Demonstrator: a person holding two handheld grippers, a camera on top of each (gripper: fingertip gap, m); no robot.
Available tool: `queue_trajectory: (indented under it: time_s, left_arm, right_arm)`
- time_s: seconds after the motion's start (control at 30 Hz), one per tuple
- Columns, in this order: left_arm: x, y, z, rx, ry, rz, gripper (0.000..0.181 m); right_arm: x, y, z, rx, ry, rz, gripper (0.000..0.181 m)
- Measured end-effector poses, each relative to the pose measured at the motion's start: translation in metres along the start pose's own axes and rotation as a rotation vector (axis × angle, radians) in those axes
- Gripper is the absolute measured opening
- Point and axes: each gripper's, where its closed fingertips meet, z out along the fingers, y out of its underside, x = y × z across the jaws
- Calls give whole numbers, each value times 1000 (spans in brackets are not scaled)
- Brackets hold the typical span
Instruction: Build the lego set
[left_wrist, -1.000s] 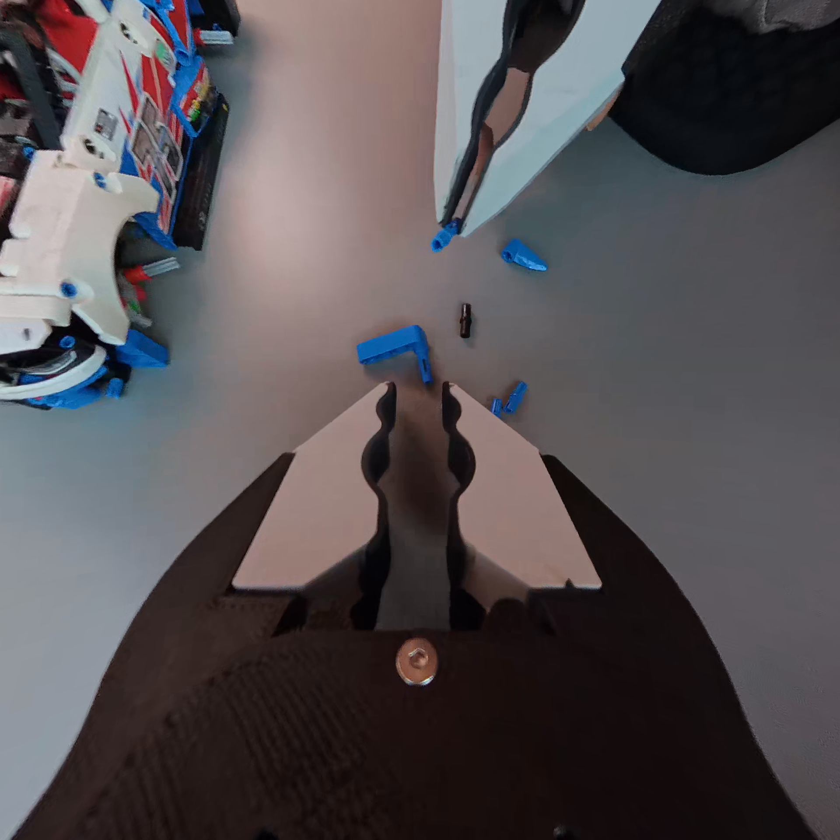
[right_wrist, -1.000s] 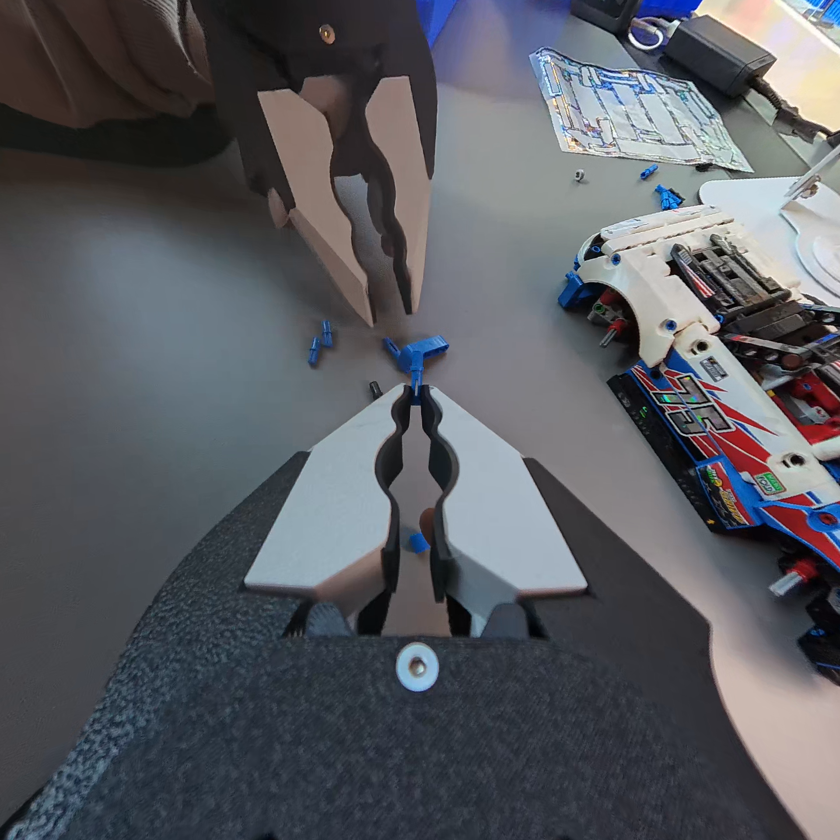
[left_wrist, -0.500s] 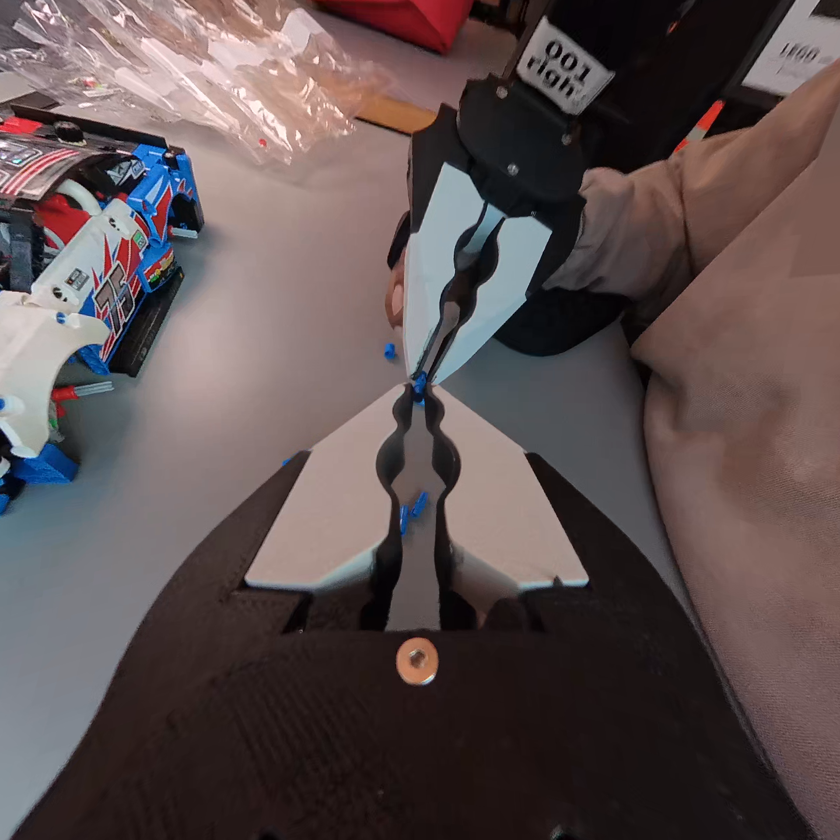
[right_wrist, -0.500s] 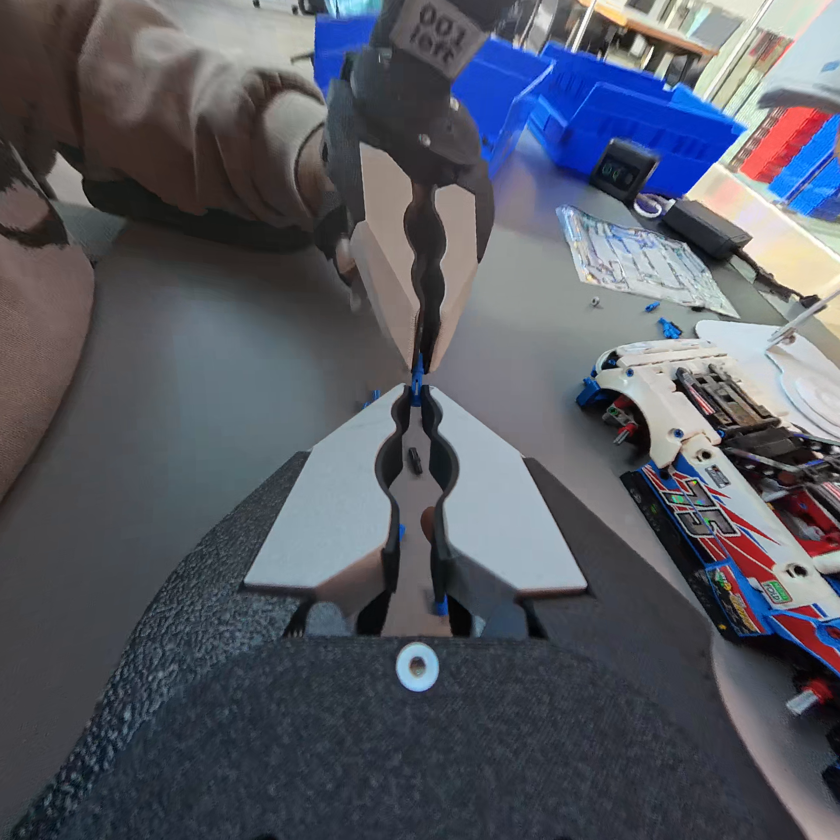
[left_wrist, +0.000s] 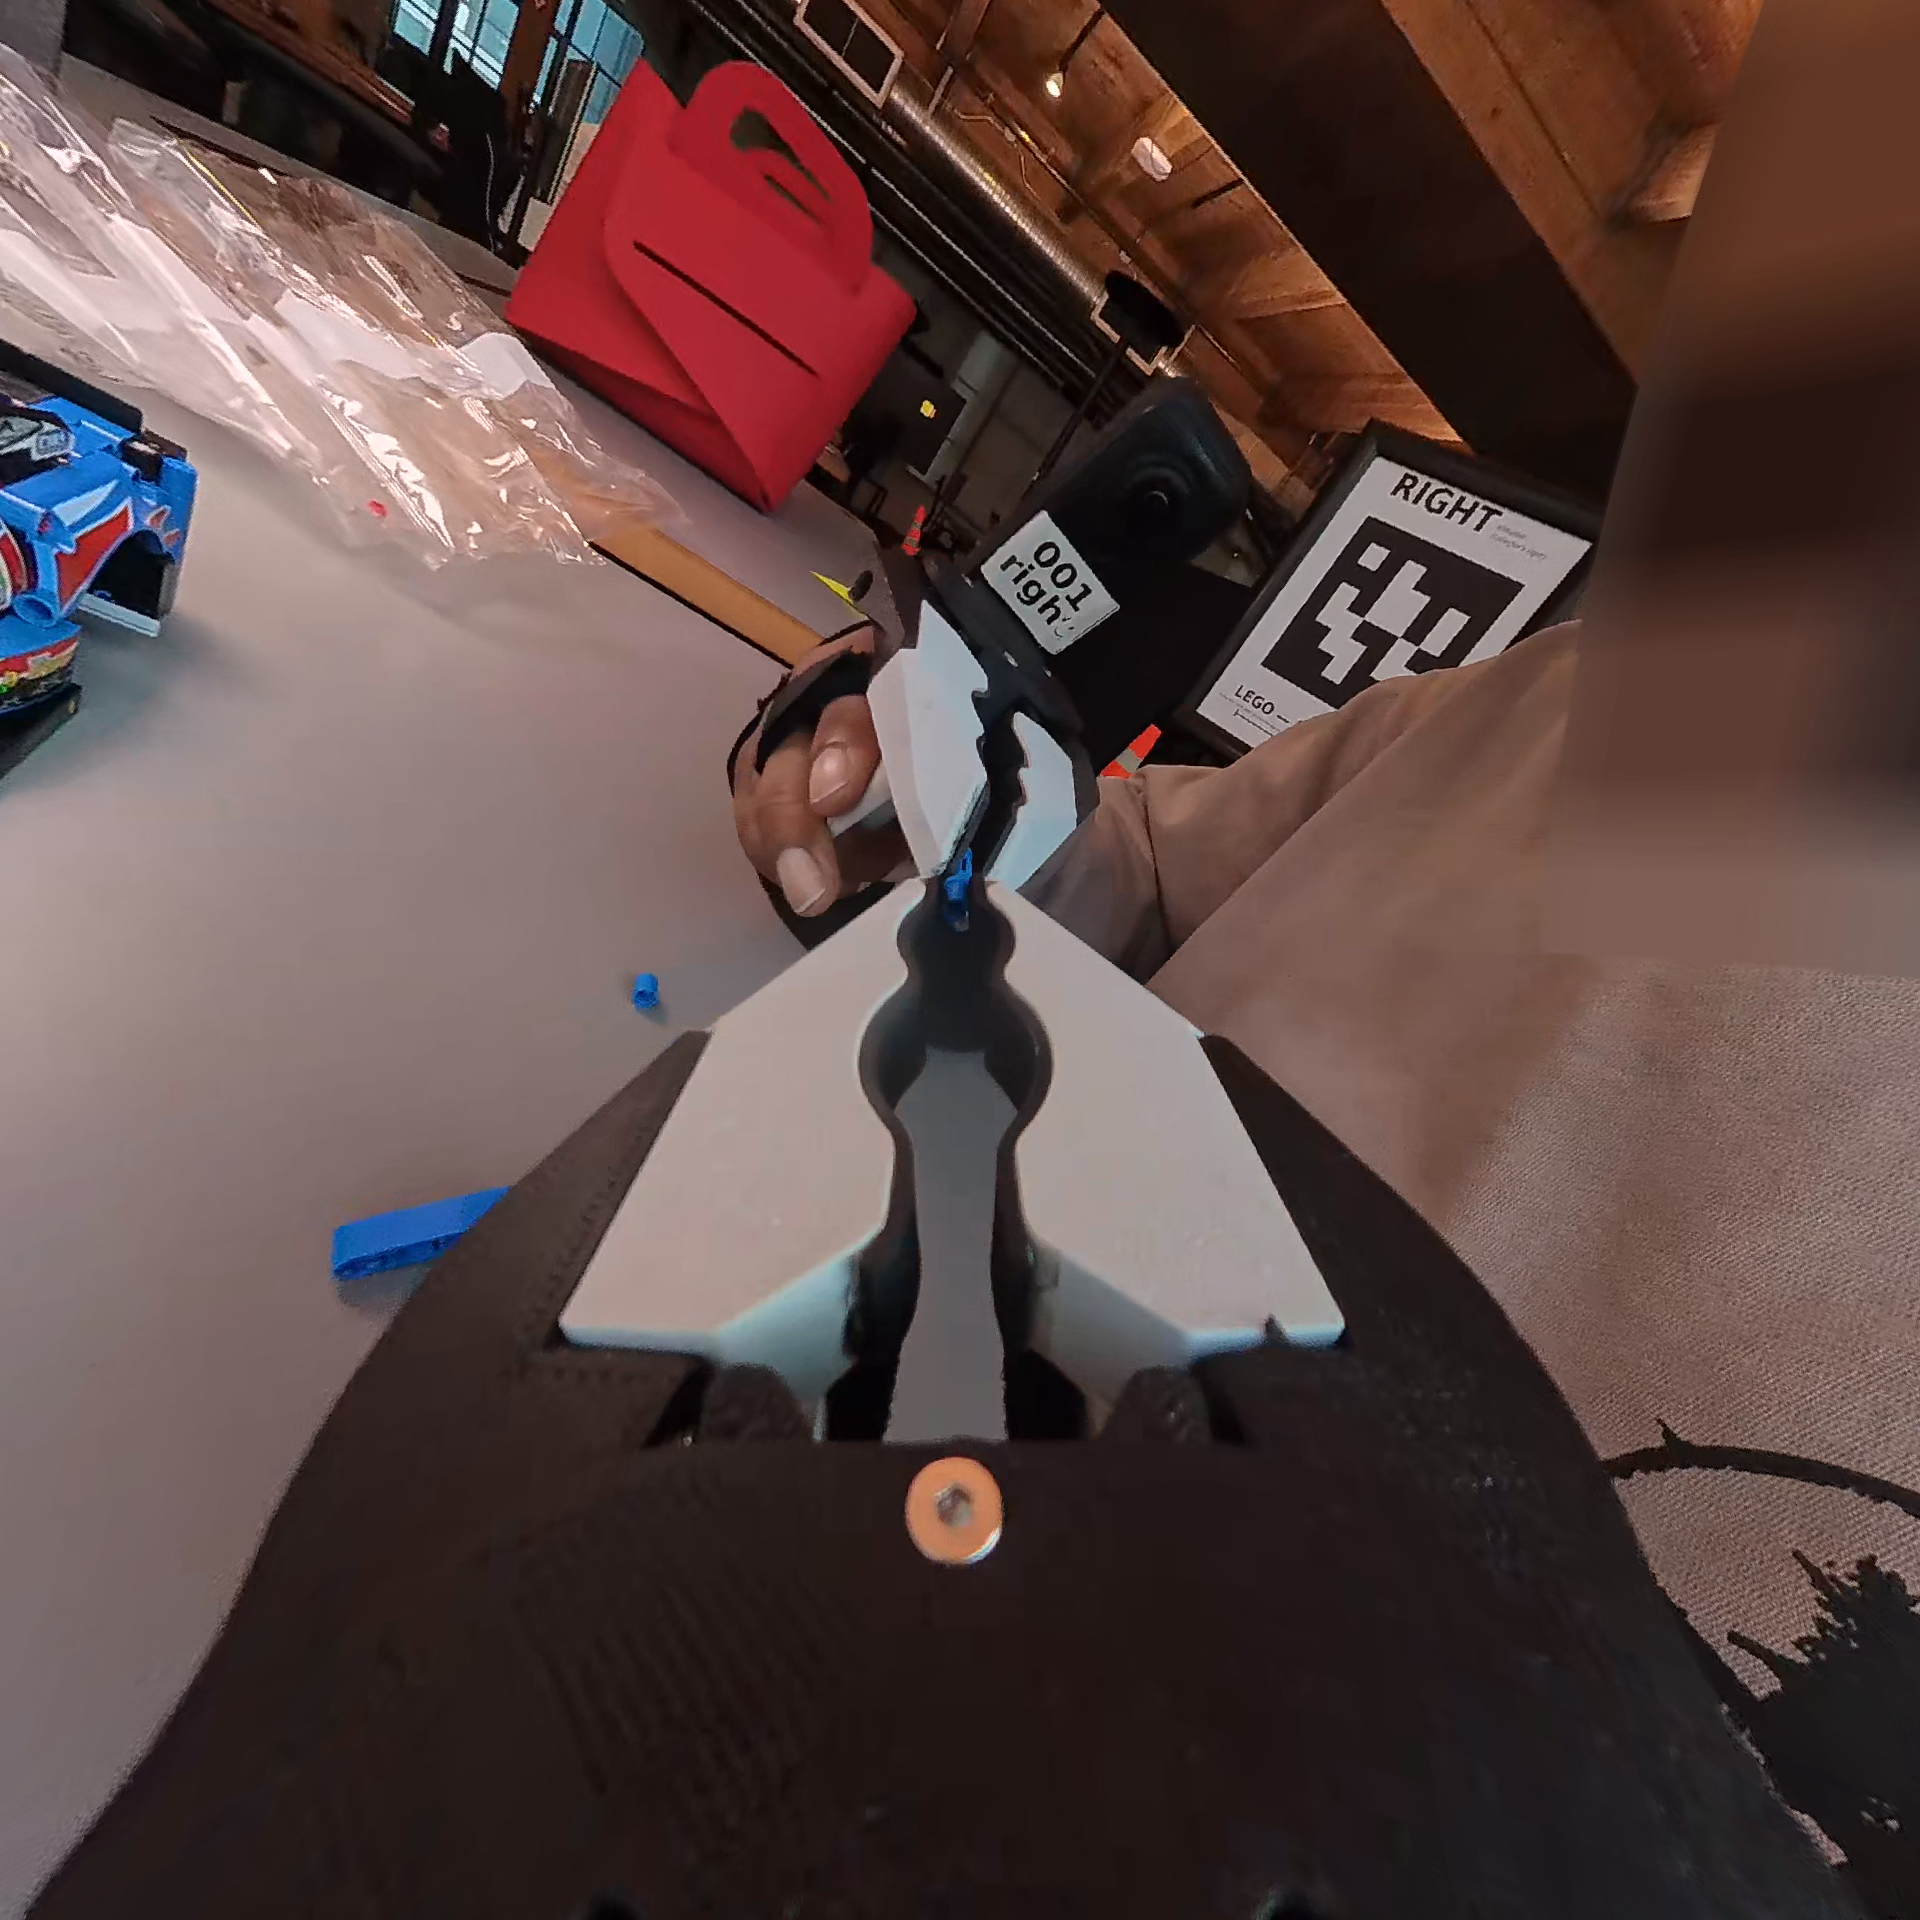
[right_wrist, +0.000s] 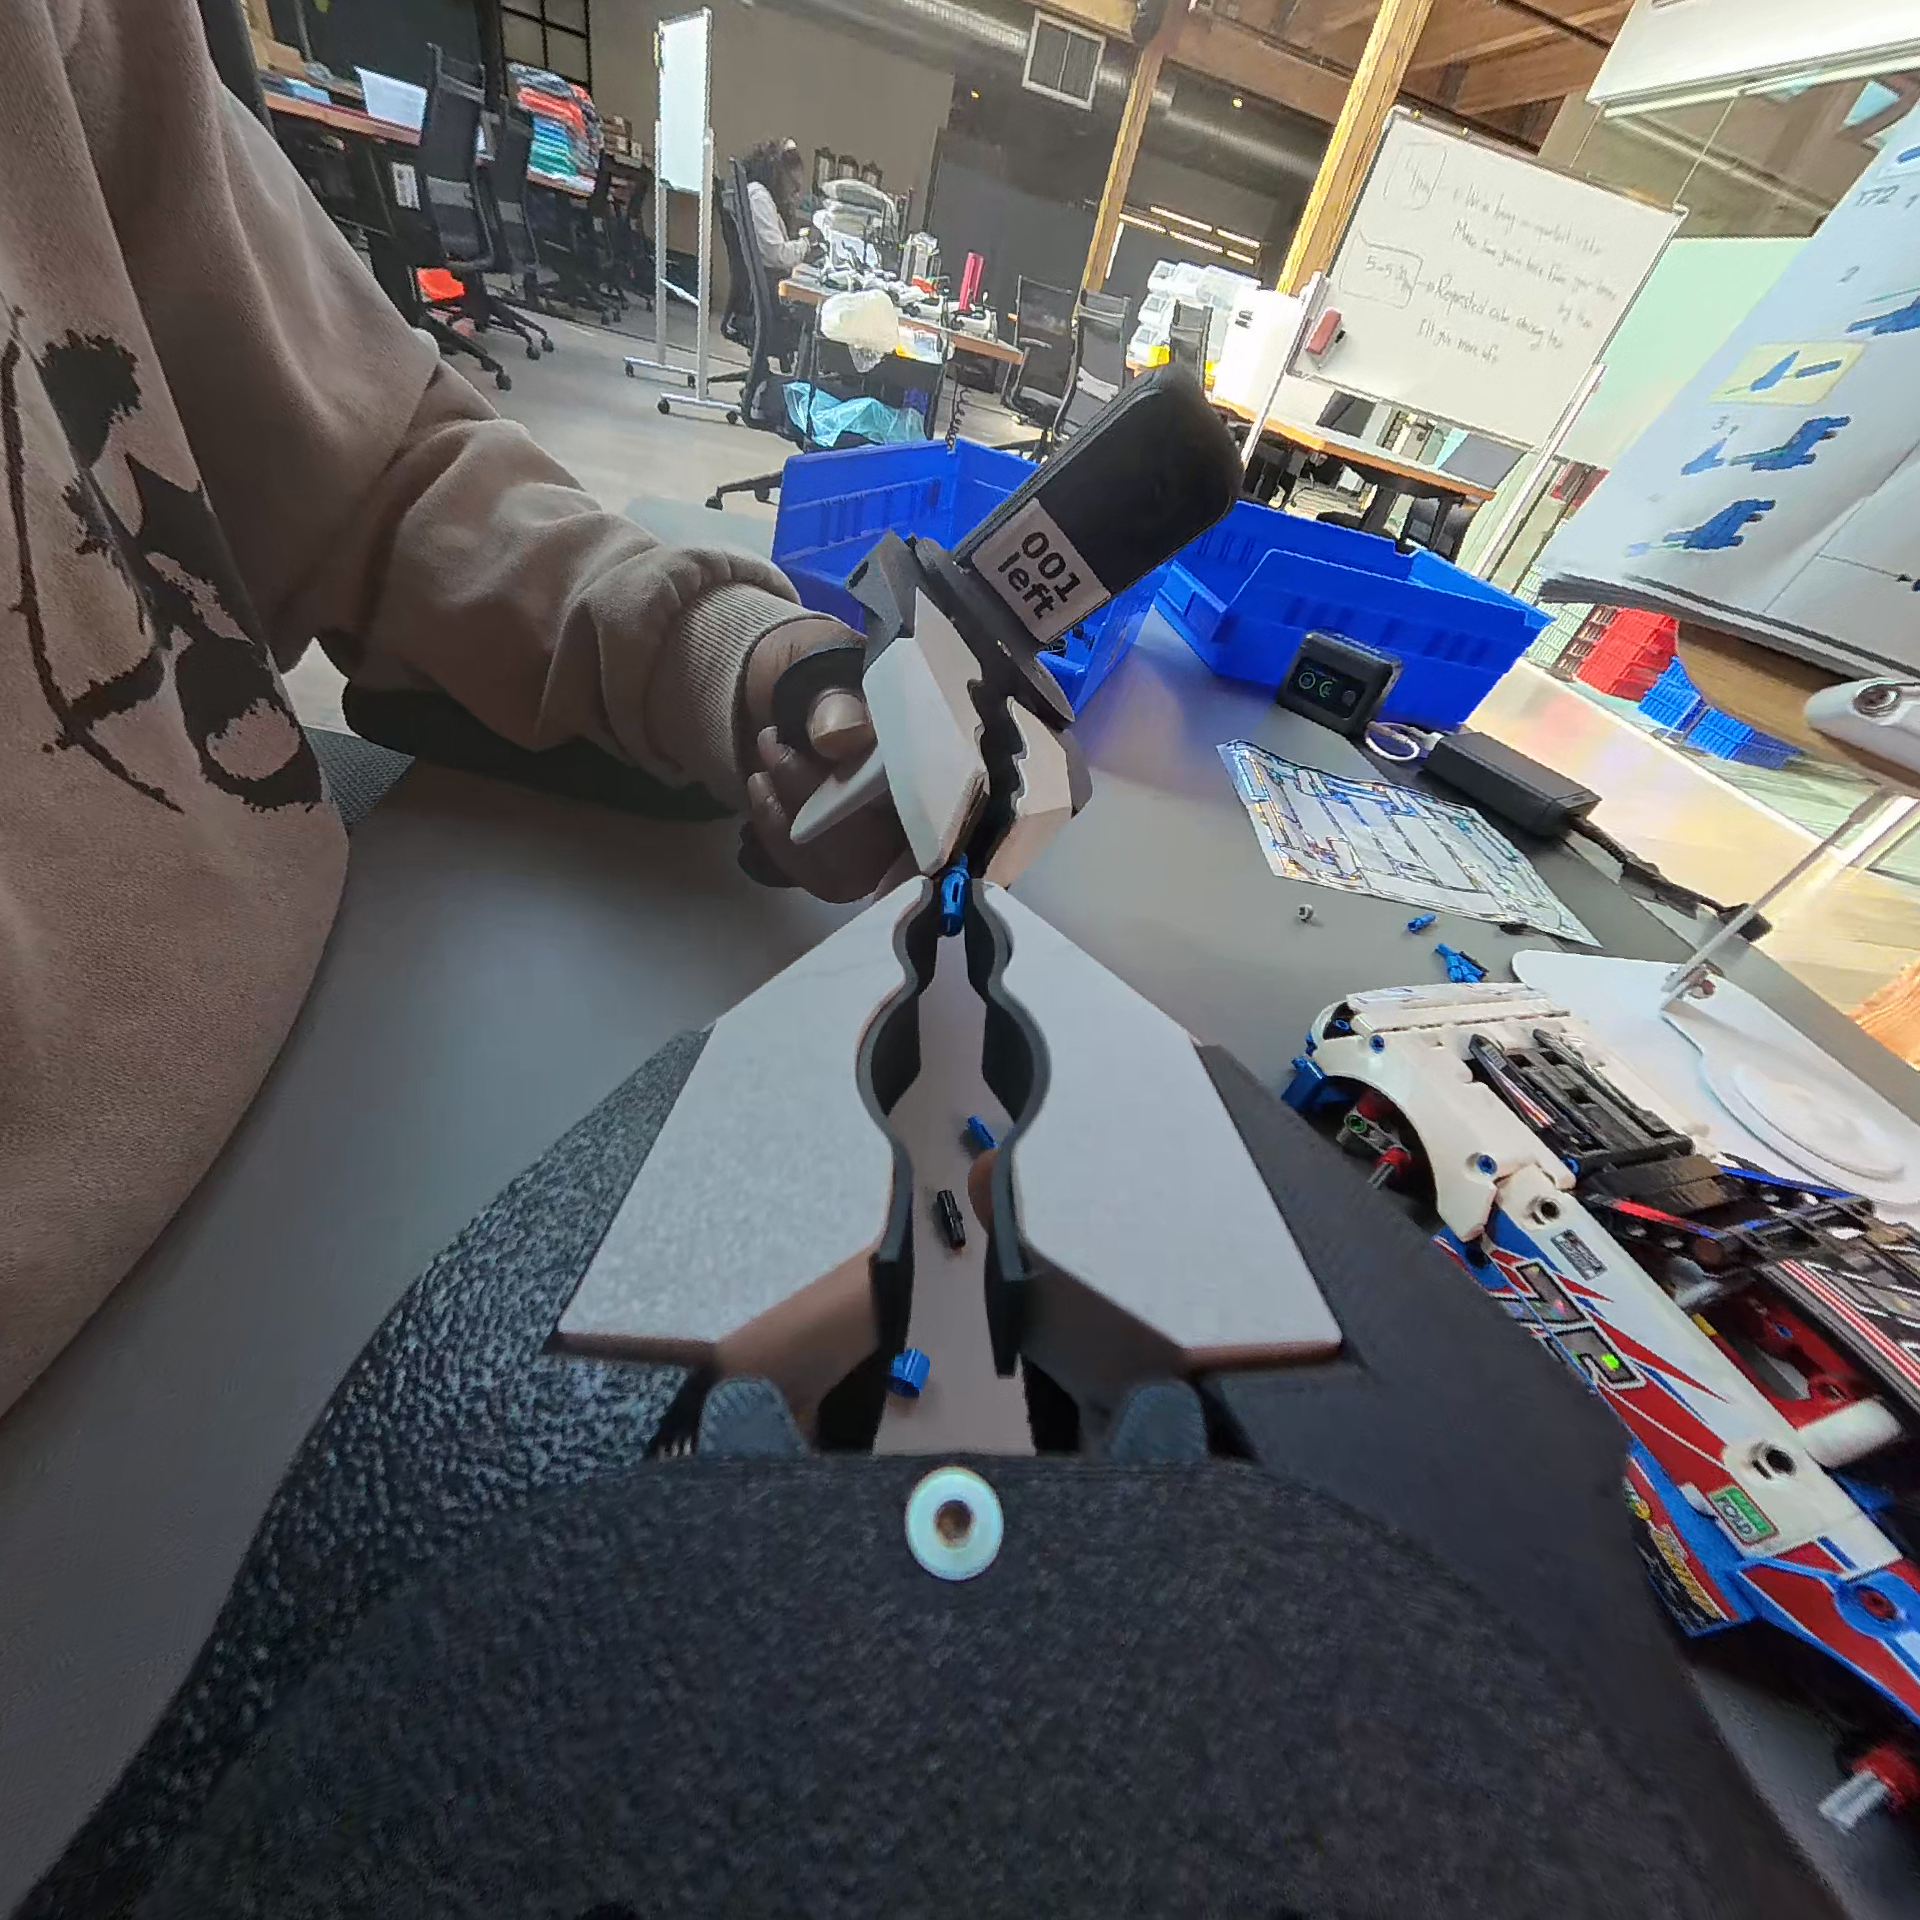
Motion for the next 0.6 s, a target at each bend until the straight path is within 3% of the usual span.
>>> queue_trajectory:
  time_s: [0.1,0.17,0.33,0.43,0.6]
  left_arm:
    - [-4,1,-1,-21,-19,8,2]
    - [-20,2,-9,-70,-124,81,15]
    - [-86,37,-45,-493,-451,392,23]
    - [-104,47,-50,-686,-436,521,23]
    - [-114,56,-41,-934,-251,643,31]
  right_arm:
    - [3,3,-1,-28,-6,32,2]
    - [15,6,-7,-37,17,73,2]
    - [48,37,-26,-150,89,183,2]
    - [49,47,-29,-171,70,234,2]
    - [33,57,-26,-211,-29,295,2]
